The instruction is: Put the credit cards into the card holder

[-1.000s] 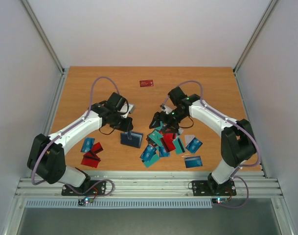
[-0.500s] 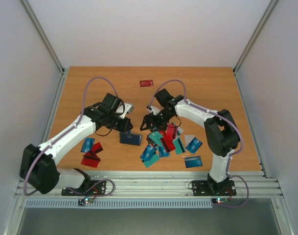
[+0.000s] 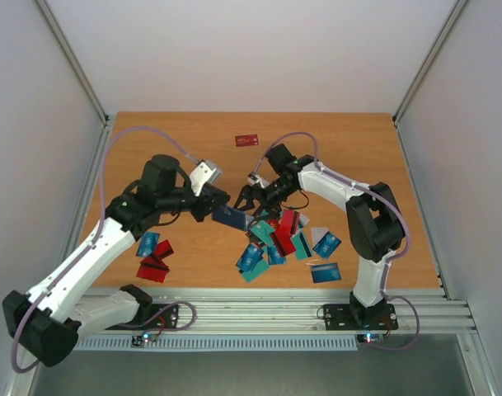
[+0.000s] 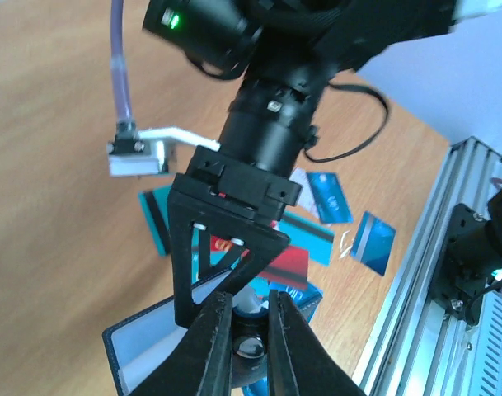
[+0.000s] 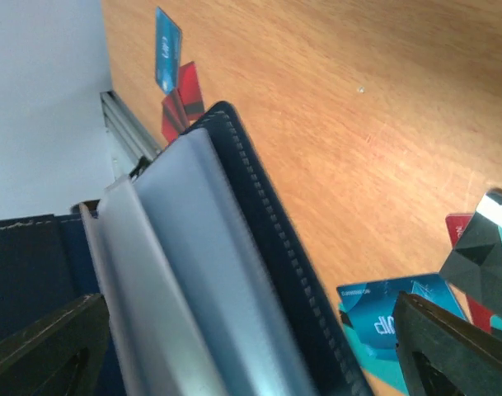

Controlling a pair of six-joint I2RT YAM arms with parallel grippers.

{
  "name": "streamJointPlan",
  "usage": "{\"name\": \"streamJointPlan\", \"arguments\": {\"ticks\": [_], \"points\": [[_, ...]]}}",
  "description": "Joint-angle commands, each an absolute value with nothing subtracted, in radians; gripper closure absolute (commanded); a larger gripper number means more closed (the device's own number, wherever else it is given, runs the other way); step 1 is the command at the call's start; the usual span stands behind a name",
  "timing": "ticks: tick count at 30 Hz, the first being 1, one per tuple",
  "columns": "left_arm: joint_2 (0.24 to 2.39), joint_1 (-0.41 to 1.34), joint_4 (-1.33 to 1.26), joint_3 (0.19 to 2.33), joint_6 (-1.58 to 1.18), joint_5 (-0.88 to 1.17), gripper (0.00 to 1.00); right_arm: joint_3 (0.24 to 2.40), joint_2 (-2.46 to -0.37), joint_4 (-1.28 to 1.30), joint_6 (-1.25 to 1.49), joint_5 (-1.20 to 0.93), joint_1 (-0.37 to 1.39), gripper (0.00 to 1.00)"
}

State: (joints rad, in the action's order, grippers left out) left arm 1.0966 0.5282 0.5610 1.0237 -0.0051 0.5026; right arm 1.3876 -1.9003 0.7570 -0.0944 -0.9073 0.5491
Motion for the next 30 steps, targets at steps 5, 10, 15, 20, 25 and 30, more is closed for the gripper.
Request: {"name": "streamJointPlan", "arguments": {"ticks": [5,10,15,20,25,30], "points": [[0.913,0.531,0.232,0.915,0.182,0.616,1.0,1.243,-1.74,0.712,-0.004,-1.105,0.476,0.01],[0.932,0.531,0.244,0.955,0.189,0.658,1.0,1.146,-1.676,0.506,0.21,-1.214,0.472,0.01],[0.942,0.53,0.201,0.955,0.174,0.67,1.0,1.098,-1.658,0.4,0.374,-1.261,0.472,0.01],[0.945,0.531,0.143,0.964,0.139,0.682,1.0,1.022,-1.646,0.251,0.51,-1.296,0.472,0.02],[0.957,0.531,0.106,1.002,0.102,0.687,1.0,1.001,-1.655,0.196,0.559,-1.291,0.472,0.01],[0.968,0.531,0.085,1.033,0.085,0.686,1.0,0.92,-1.656,-0.165,0.828,-1.31,0.478,0.02]]}}
